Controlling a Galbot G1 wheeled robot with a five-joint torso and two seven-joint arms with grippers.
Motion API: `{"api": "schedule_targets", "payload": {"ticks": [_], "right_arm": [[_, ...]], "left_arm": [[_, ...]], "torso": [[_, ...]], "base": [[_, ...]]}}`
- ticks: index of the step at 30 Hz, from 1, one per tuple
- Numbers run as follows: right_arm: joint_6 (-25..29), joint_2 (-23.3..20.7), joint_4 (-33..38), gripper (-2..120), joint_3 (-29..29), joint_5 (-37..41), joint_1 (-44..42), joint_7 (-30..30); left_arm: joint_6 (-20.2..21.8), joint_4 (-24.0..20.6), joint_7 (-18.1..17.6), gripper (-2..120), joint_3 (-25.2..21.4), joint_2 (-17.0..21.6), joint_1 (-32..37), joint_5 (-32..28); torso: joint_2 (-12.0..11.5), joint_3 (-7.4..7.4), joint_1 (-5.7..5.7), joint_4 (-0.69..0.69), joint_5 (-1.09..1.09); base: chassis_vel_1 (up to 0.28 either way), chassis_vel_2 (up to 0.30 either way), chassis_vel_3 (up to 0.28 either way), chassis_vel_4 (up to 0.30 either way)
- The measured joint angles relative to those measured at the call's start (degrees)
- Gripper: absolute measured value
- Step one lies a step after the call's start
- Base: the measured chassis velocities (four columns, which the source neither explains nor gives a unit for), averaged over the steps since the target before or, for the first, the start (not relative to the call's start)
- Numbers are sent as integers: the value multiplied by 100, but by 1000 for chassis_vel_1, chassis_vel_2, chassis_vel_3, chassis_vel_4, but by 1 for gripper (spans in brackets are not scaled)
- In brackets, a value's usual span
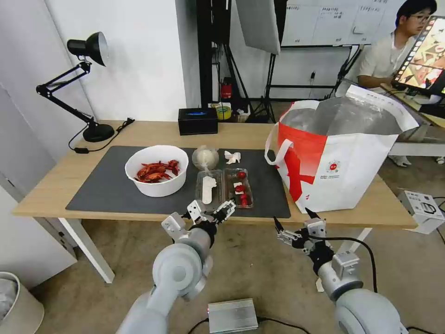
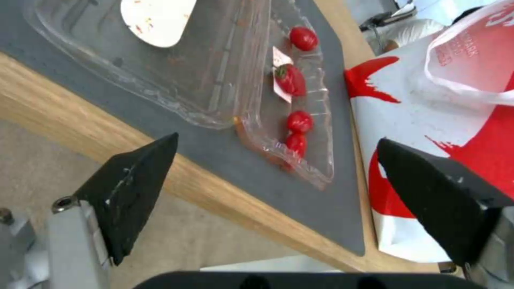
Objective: Pick up the trash from the table and place it into the takeout bag.
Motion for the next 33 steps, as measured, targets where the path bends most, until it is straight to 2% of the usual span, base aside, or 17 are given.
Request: {"api": "schedule_targets", "payload": {"ticks": [33], "right_arm": [[11,116,-74,100,-30,-64,-22,3]], "left_arm": [[-50,468,-159,100,92,-202,-404,3]], "torso": [[0,0,0,0,0]], "base": [[0,0,0,0]]}}
